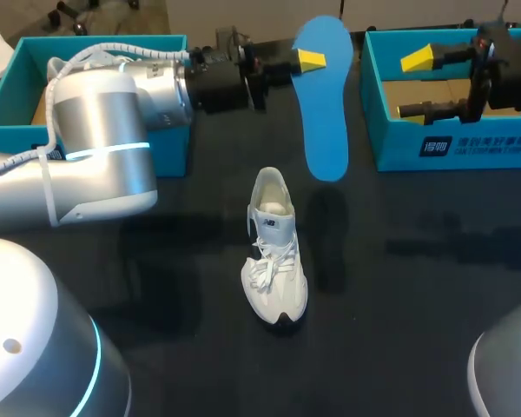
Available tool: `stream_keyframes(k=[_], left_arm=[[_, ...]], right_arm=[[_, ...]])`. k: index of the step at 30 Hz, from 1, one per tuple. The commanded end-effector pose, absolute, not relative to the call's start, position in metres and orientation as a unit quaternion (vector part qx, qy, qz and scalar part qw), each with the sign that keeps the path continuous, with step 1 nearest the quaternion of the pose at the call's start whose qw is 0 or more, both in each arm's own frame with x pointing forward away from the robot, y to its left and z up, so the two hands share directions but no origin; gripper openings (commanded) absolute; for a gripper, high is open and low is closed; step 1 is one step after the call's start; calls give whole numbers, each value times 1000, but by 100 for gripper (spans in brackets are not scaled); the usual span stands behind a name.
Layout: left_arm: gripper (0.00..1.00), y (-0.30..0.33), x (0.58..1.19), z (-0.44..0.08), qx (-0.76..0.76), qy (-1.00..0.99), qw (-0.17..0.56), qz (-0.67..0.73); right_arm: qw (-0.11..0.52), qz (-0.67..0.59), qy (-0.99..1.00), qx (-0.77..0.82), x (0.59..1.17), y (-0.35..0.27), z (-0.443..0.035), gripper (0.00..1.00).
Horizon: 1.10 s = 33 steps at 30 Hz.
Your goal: Take the shoe out of the shoebox, open the shoe tongue, remove and reinsert the insole, then place the shoe into the shoebox
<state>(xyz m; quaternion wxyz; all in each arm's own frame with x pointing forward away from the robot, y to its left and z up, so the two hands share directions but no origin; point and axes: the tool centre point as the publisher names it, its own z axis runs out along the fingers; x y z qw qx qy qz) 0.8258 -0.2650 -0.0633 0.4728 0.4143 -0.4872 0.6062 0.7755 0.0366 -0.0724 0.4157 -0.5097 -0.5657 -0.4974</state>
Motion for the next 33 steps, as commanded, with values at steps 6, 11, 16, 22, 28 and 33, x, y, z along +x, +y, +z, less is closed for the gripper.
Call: stream_keyframes(k=[6, 11, 16, 22, 28, 33], left_arm=[[0, -256, 828, -77, 268, -568, 374, 683], [0, -248, 828, -74, 188, -606, 294, 715], [0, -240, 830, -68, 87, -635, 197, 742], [0, -236, 830, -75, -38, -663, 83, 743], [0, -236, 843, -86, -192, -662, -77, 721], [0, -236, 845, -82, -180, -652, -83, 732]], right_arm=[[416, -496, -566, -511, 777, 38, -72, 100], [416, -496, -566, -511, 777, 38, -72, 100], [416, -496, -566, -511, 777, 38, -72, 100], [416, -496, -566, -511, 777, 38, -72, 100], [416, -496, -566, -511, 777, 38, -72, 100], [416, -496, -566, -511, 777, 38, -72, 100]])
